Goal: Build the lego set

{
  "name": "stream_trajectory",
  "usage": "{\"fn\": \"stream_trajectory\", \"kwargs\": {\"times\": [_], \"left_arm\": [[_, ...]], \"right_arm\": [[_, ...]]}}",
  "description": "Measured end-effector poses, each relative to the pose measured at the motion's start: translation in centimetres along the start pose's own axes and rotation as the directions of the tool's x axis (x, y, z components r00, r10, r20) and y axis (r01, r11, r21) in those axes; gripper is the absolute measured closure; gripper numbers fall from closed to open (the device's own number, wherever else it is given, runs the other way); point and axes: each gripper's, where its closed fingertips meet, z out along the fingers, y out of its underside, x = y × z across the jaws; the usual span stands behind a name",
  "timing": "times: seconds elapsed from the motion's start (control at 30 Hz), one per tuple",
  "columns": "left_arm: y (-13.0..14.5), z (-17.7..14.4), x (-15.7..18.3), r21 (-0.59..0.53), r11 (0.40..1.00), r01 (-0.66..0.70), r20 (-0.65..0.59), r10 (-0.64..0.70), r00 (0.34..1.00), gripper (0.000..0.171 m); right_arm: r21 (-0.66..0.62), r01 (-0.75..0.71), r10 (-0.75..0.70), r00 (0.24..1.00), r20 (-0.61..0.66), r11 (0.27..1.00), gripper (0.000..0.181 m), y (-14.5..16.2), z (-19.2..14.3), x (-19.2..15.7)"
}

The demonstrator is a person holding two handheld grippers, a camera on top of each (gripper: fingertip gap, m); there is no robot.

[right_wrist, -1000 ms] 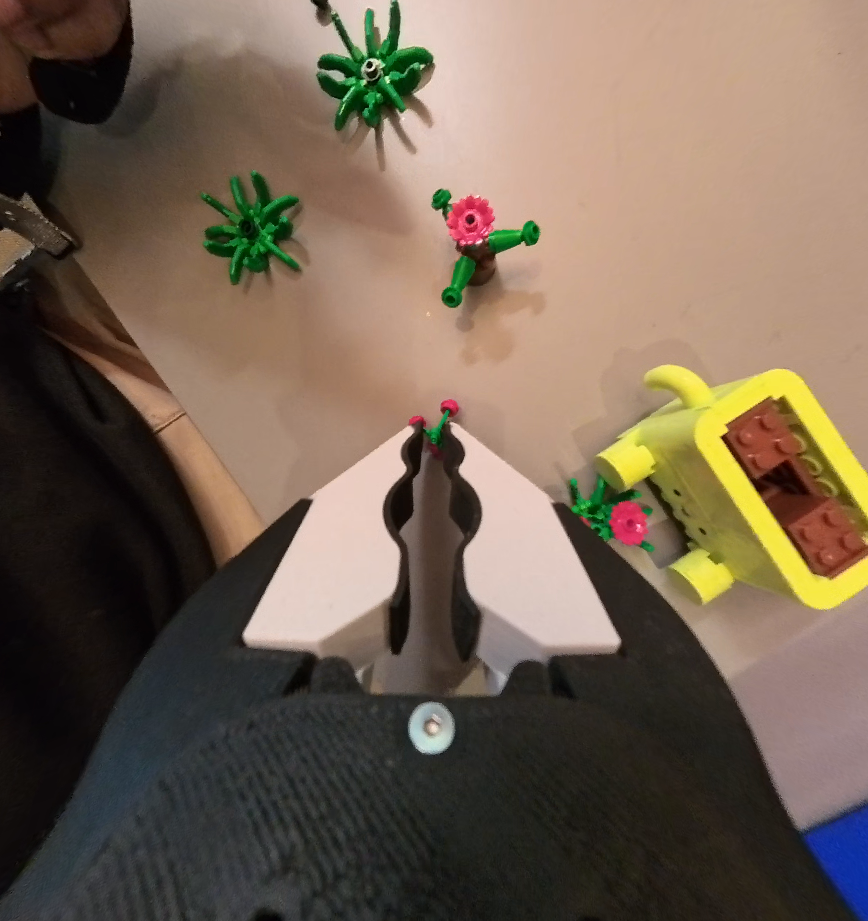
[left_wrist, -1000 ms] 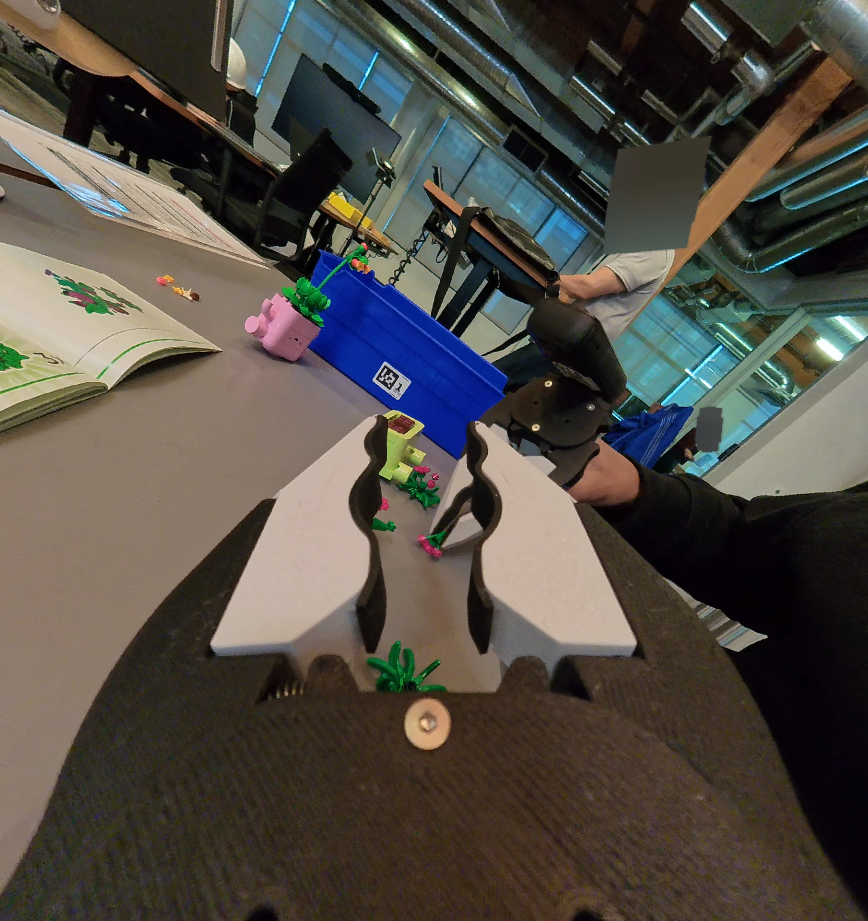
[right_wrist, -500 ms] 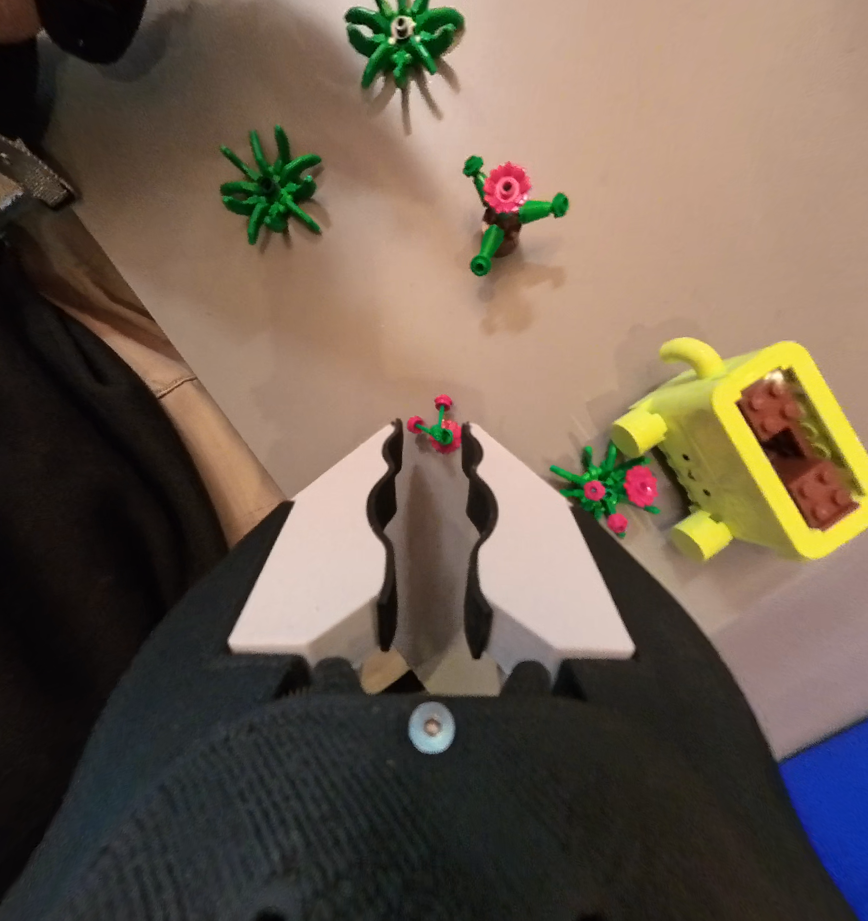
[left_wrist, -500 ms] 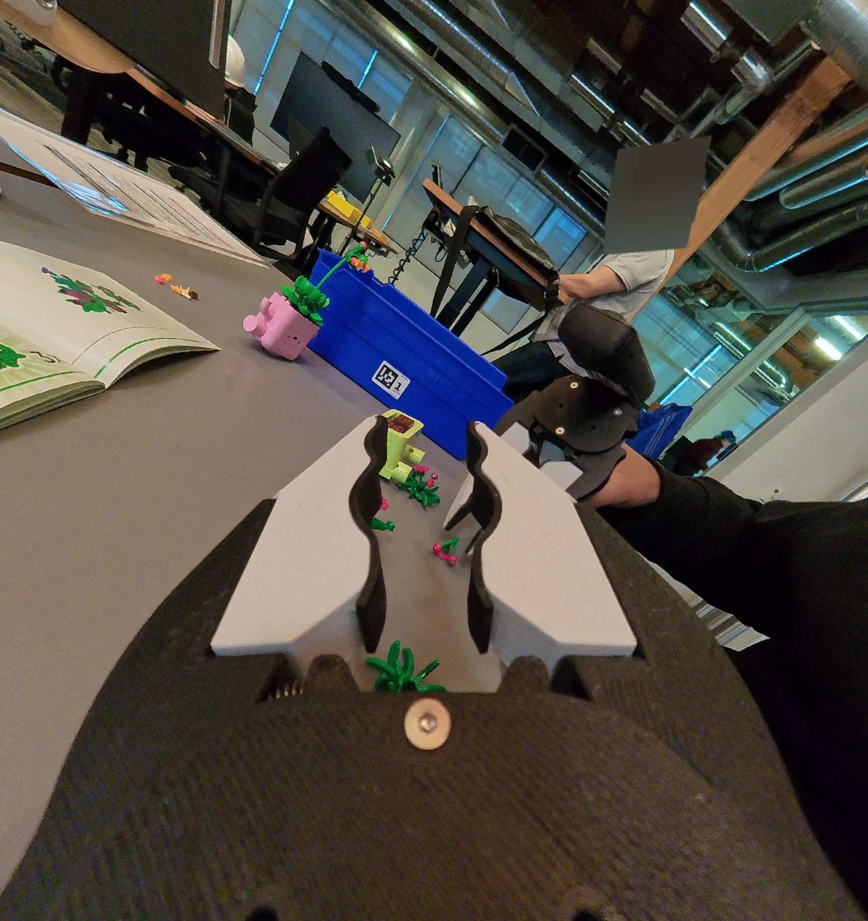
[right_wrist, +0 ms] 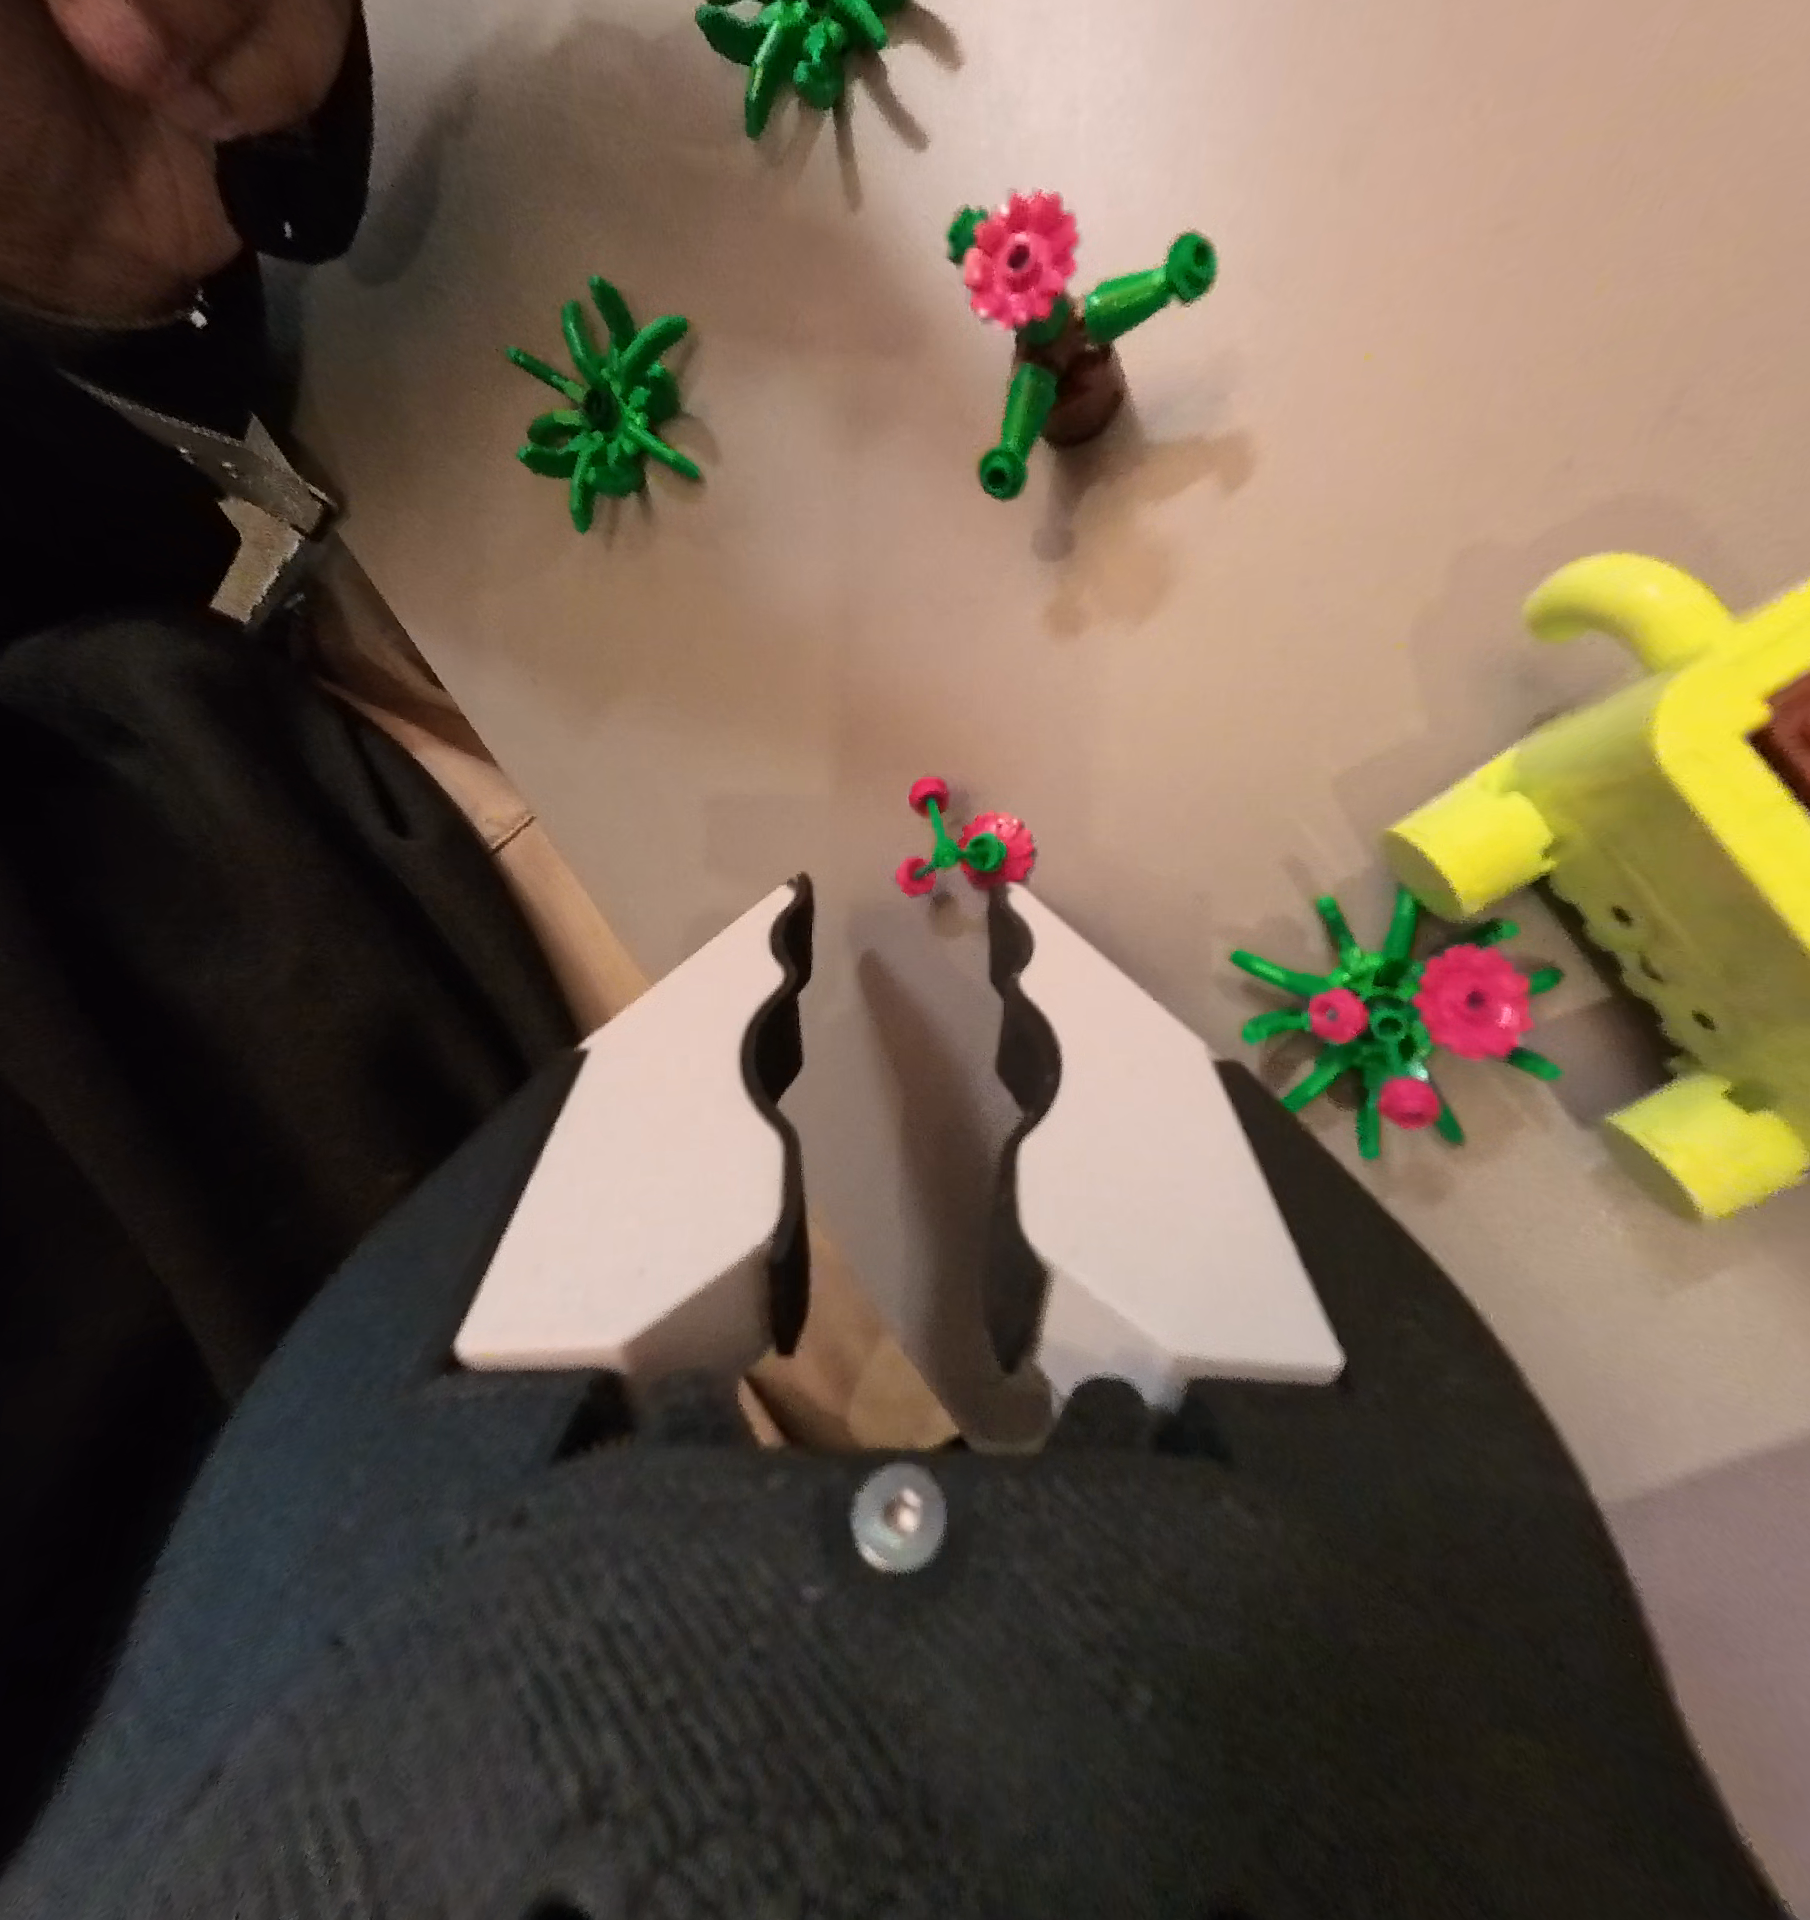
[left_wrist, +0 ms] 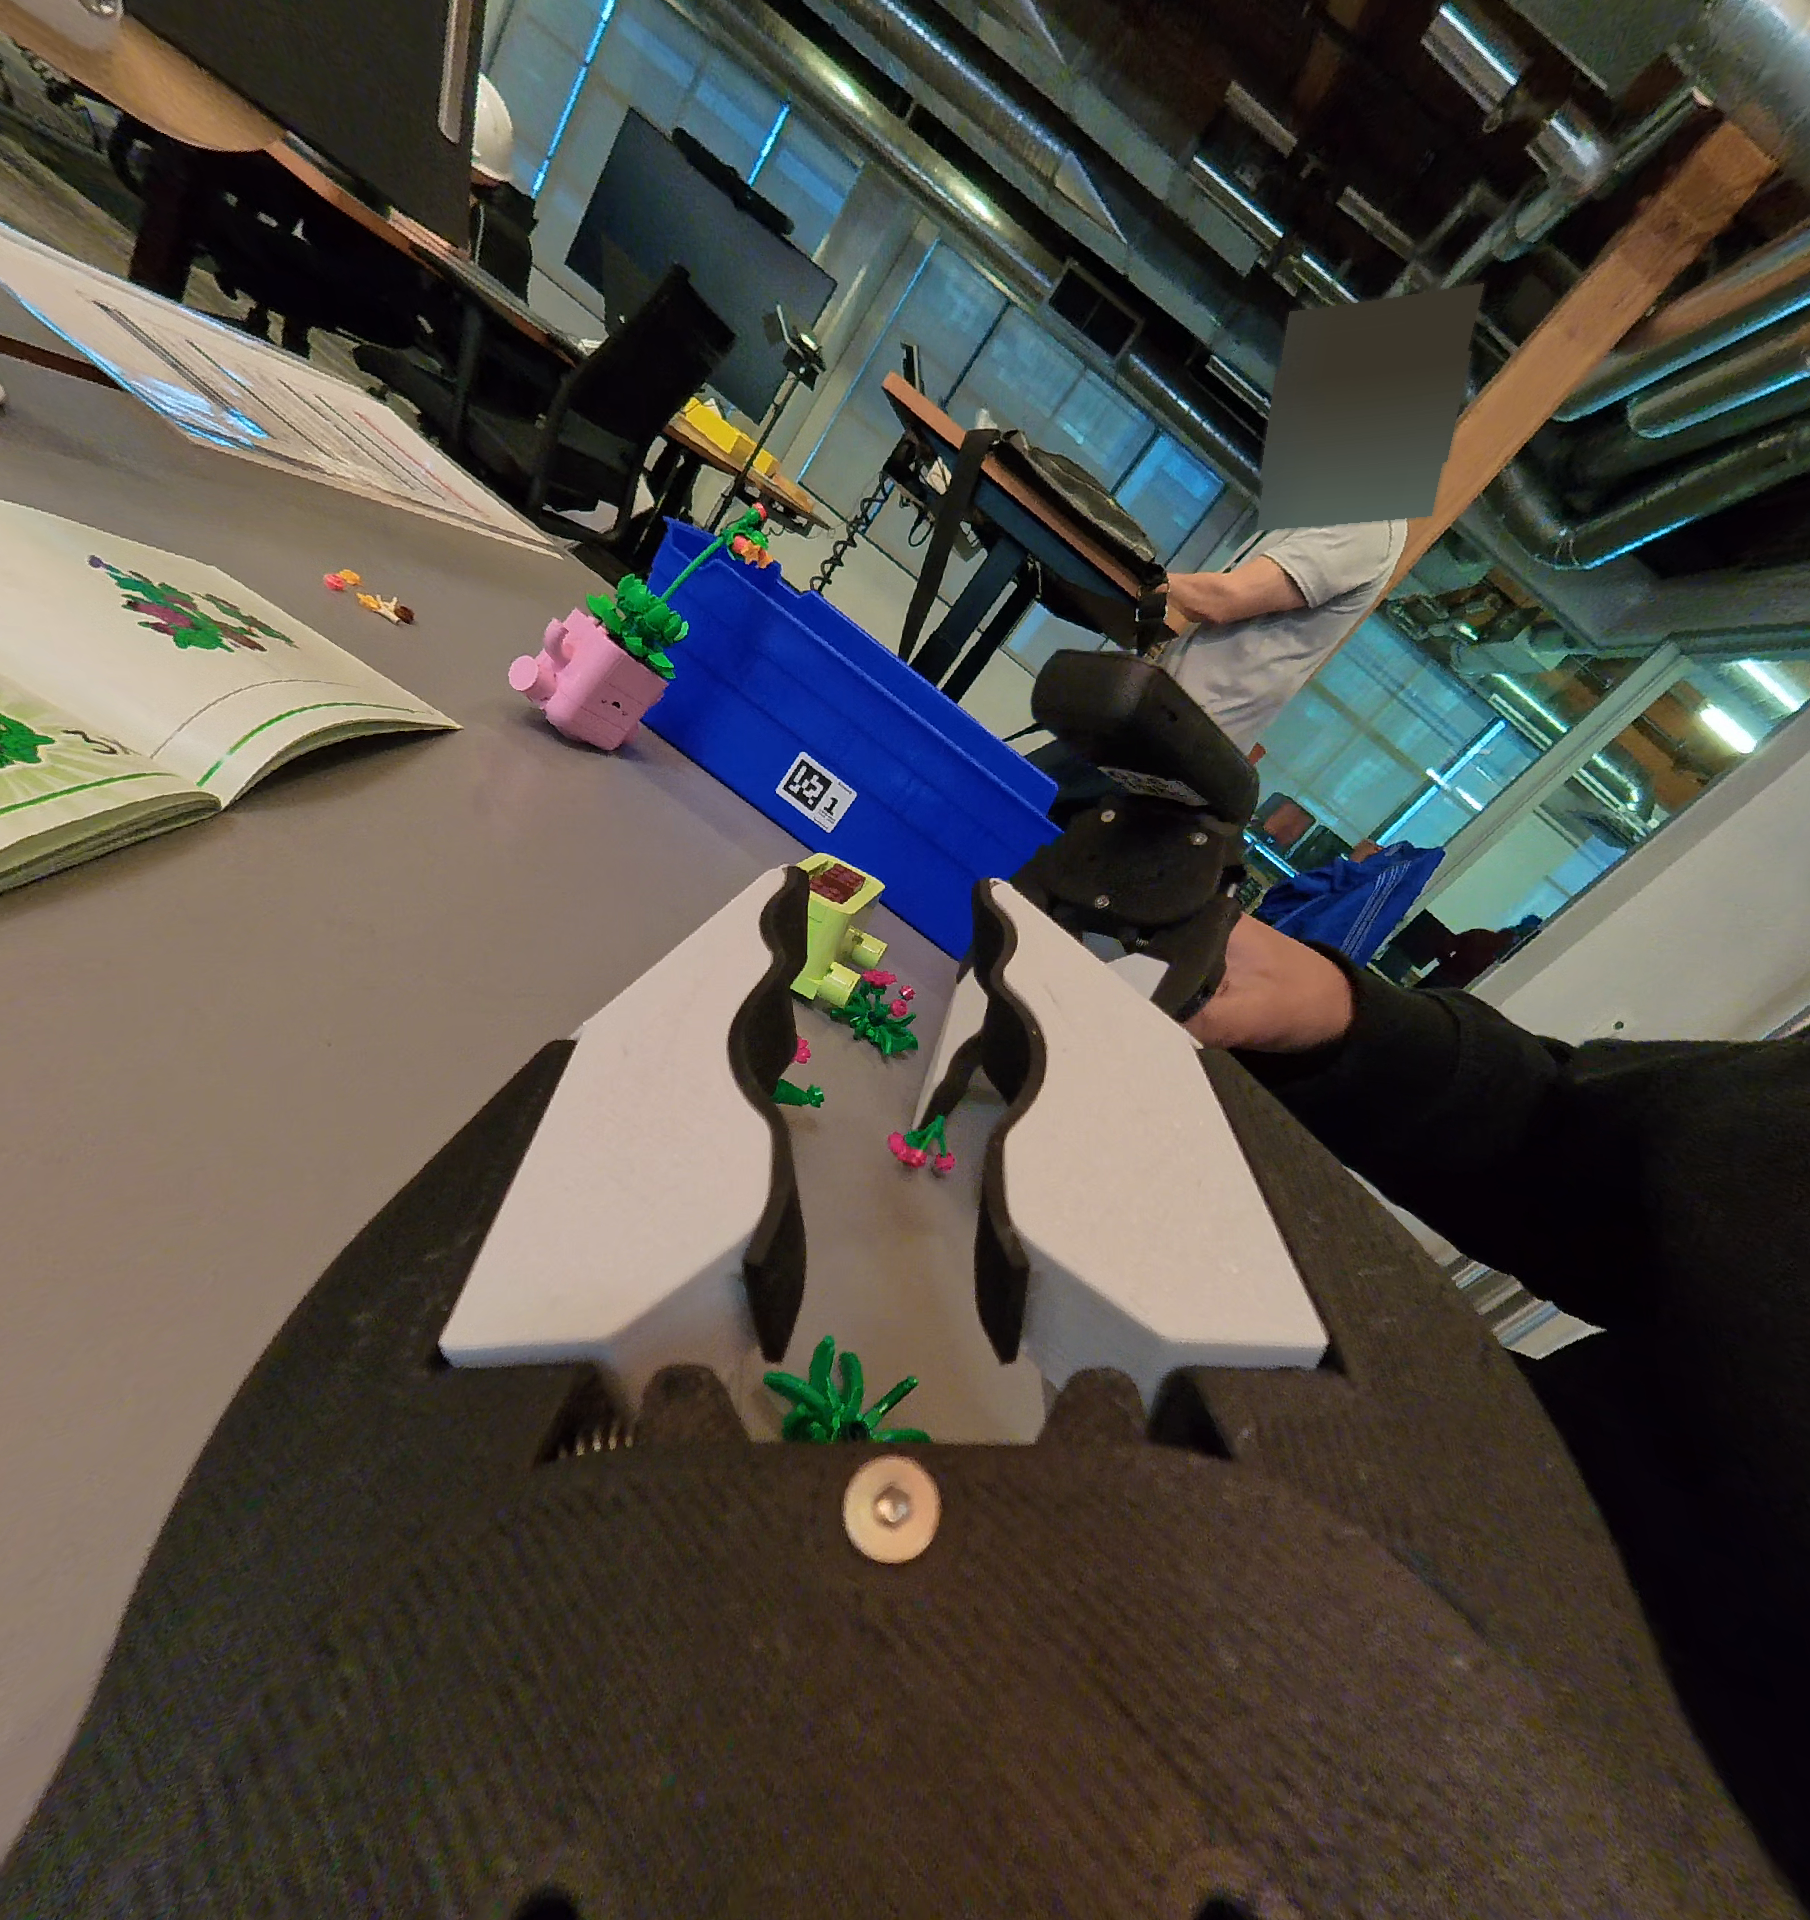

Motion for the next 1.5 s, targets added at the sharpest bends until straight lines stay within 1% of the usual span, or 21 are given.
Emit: {"fn": "stream_trajectory", "kwargs": {"times": [0.13, 0.23, 0.3, 0.4, 0.53, 0.63, 0.7, 0.83, 0.97, 1.23, 1.33, 1.5], "left_arm": [[0.0, 0.0, 0.0, -0.001, 1.000, 0.002, -0.001, -0.002, 1.000, 0.142], [-0.1, 0.0, -0.1, 0.002, 1.000, 0.002, 0.001, -0.002, 1.000, 0.142], [-0.1, -0.1, -0.1, 0.006, 1.000, 0.005, 0.001, -0.005, 1.000, 0.142], [-0.2, -0.2, -0.1, 0.011, 1.000, 0.009, -0.002, -0.009, 1.000, 0.142], [-0.2, -0.1, -0.1, 0.012, 1.000, 0.016, -0.008, -0.016, 1.000, 0.142], [-0.2, -0.1, -0.1, 0.012, 1.000, 0.019, -0.010, -0.018, 1.000, 0.142], [-0.2, -0.1, -0.1, 0.013, 1.000, 0.020, -0.010, -0.020, 1.000, 0.142], [-0.2, -0.2, -0.1, 0.015, 1.000, 0.024, -0.012, -0.024, 1.000, 0.142], [-0.3, -0.2, -0.1, 0.017, 0.999, 0.027, -0.014, -0.027, 1.000, 0.142], [-0.3, -0.2, -0.1, 0.019, 0.999, 0.033, -0.018, -0.032, 0.999, 0.142], [-0.3, -0.2, -0.1, 0.020, 0.999, 0.034, -0.019, -0.034, 0.999, 0.142], [-0.3, -0.2, -0.1, 0.020, 0.999, 0.036, -0.019, -0.036, 0.999, 0.142]], "right_arm": [[-0.013, 0.109, -0.109, 0.994, -0.008, 0.994, 0.142, -0.8, 0.6, -0.5], [-0.022, 0.175, -0.175, 0.985, 0.007, 0.984, 0.141, -1.2, 0.8, -1.2], [-0.013, 0.215, -0.216, 0.976, -0.012, 0.976, 0.142, -1.6, 0.4, -1.2], [-0.003, 0.287, -0.286, 0.956, -0.065, 0.958, 0.149, -2.2, -0.3, -1.3], [-0.068, 0.386, -0.392, 0.901, -0.183, 0.920, 0.166, -2.2, -0.6, -0.4], [-0.132, 0.452, -0.471, 0.849, -0.239, 0.882, 0.171, -2.1, -0.3, 0.1], [-0.160, 0.479, -0.505, 0.827, -0.245, 0.863, 0.171, -2.0, -0.1, 0.1], [-0.212, 0.487, -0.527, 0.820, -0.223, 0.847, 0.168, -1.5, 0.2, 0.1], [-0.228, 0.504, -0.549, 0.807, -0.219, 0.833, 0.175, -1.6, 0.4, 0.1], [-0.259, 0.523, -0.577, 0.788, -0.216, 0.812, 0.177, -1.6, 0.6, 0.0], [-0.264, 0.506, -0.561, 0.802, -0.205, 0.821, 0.177, -1.6, 0.6, 0.1], [-0.260, 0.444, -0.492, 0.856, -0.157, 0.857, 0.178, -1.6, 0.6, 0.1]]}}
